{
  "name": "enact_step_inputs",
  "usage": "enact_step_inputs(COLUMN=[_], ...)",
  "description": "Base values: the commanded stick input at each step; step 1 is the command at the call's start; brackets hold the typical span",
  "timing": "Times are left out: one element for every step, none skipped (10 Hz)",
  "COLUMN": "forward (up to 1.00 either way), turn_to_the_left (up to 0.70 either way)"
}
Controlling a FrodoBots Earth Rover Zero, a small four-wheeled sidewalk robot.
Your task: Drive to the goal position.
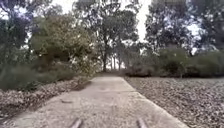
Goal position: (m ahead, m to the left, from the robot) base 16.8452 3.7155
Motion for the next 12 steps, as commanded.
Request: enact_step_inputs(forward=[0.6,0.6,0.6,0.6,0.6,0.6,0.6,0.6,0.6,0.6,0.6,0.6], turn_to_the_left=[0.0,0.0,0.0,0.0,0.0,0.0,0.0,0.0,0.0,0.0,0.0,0.0])
